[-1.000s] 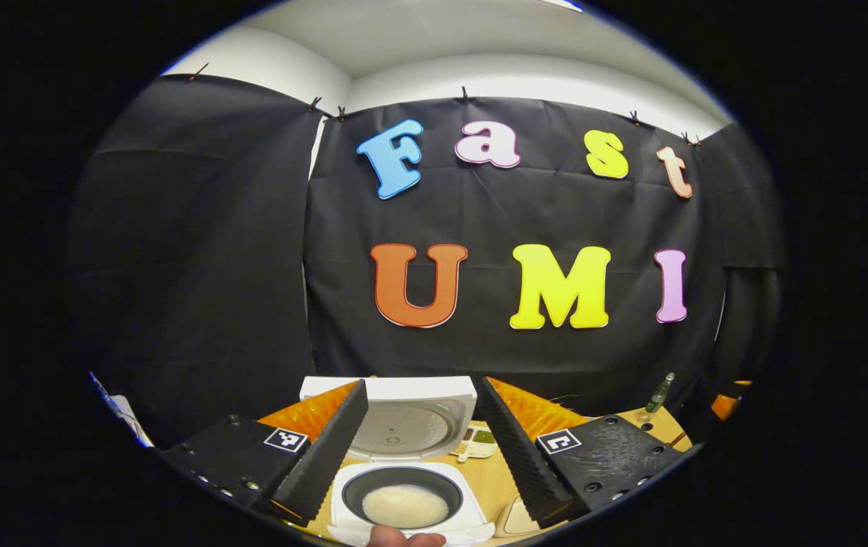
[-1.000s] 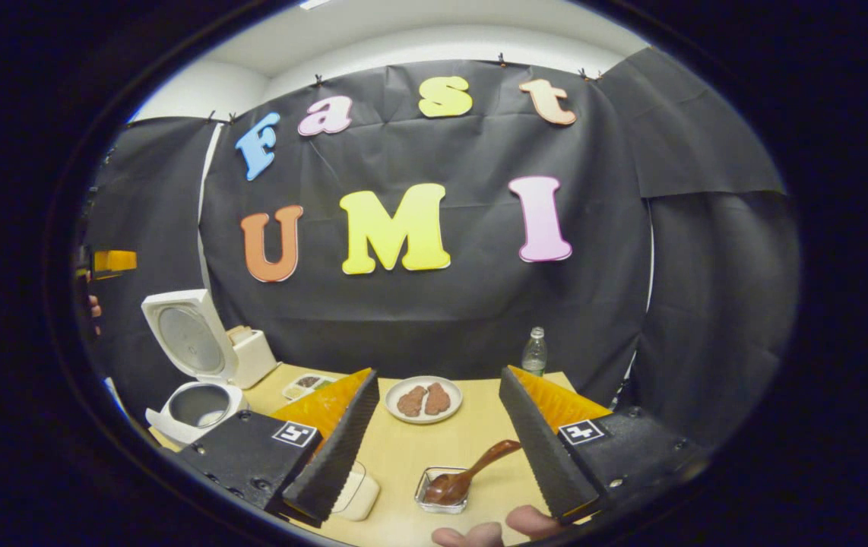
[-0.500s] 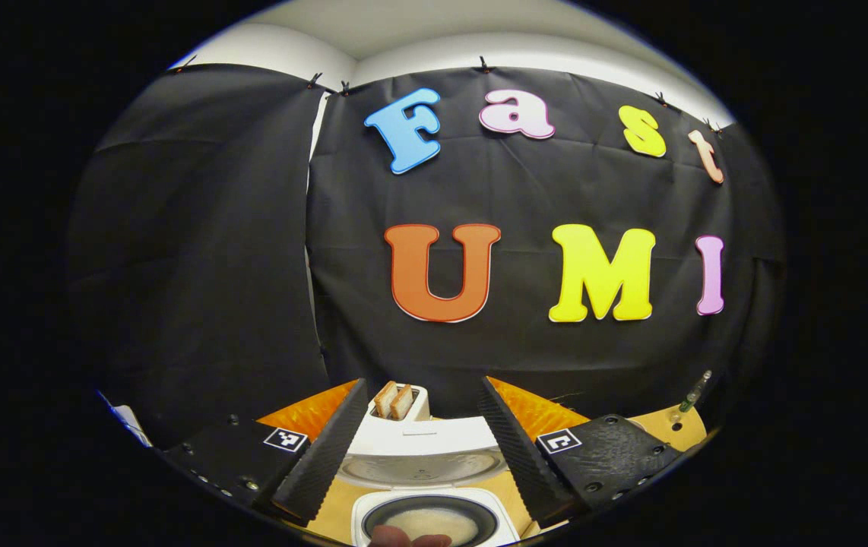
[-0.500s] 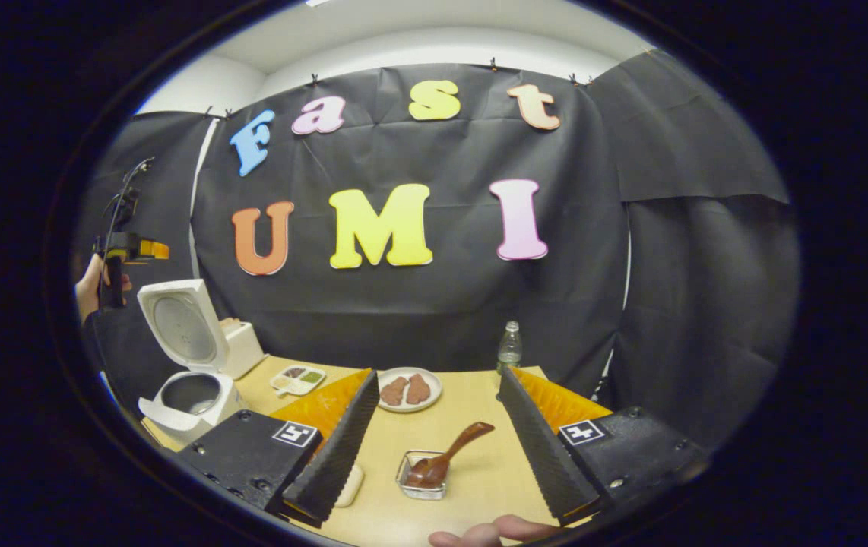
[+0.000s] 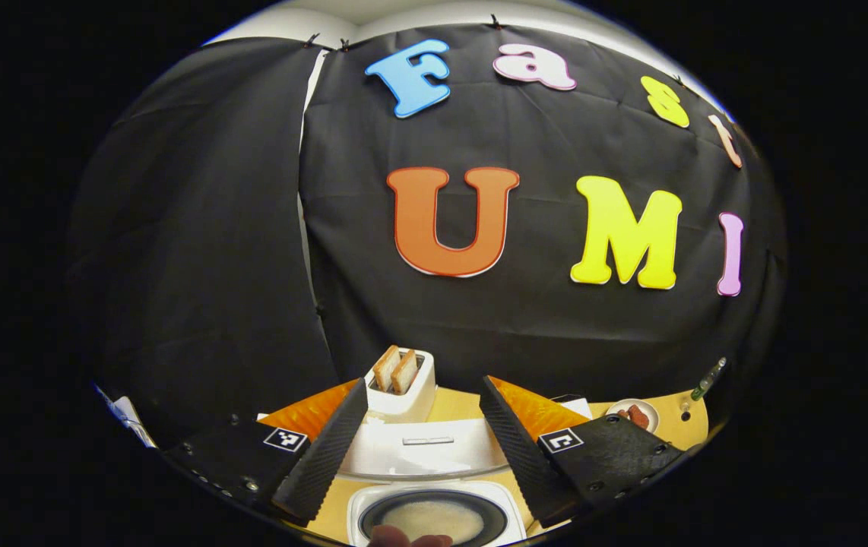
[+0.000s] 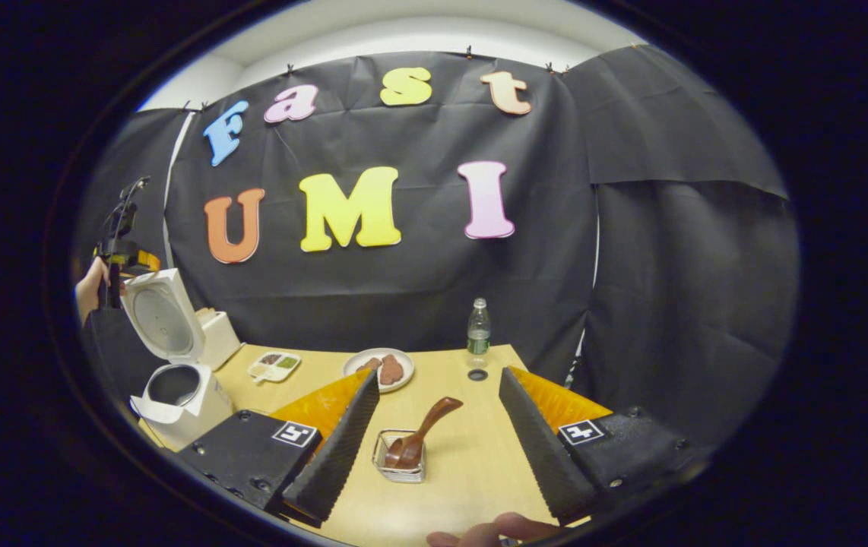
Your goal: Close the left gripper, press the button to open the rice cooker; take a wooden spoon from the chopstick holder with the right hand, scoop a spoonful of rice and pour it into the rice cooker, then put the wooden spoon back into the chopstick holder.
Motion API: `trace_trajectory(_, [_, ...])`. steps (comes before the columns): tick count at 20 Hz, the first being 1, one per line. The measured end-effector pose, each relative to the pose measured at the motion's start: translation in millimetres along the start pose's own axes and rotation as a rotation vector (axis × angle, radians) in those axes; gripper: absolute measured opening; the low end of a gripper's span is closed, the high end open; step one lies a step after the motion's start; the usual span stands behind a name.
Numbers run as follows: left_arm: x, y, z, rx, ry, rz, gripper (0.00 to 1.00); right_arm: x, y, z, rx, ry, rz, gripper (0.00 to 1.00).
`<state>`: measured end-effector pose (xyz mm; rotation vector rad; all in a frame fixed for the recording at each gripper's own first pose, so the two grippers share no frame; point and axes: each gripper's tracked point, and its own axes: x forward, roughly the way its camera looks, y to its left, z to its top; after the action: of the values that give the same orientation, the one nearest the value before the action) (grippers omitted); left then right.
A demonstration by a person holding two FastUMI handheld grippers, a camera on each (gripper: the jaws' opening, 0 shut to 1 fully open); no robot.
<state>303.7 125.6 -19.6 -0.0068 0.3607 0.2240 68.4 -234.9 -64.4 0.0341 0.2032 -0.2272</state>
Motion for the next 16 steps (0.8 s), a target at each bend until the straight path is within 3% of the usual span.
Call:
trace_trajectory(3, [-3,-1,1,-0.023,0.033,0.004,0.97,2,15,1,-0.002,0.002,0.031,1.0])
trace_trajectory(9, [-42,-7,-28,-0.033,0.139,0.0,0.97,14,58,-9,0.02,0.049,0.168,1.0])
trace_trajectory(15, [-95,-17,-94,-0.106,0.262,-0.035,1.0,23,91,-15,0.013,0.069,0.261,0.97])
trace_trajectory(16, [-105,-20,-114,-0.118,0.299,-0.051,0.96,22,95,-15,0.011,0.065,0.273,0.97])
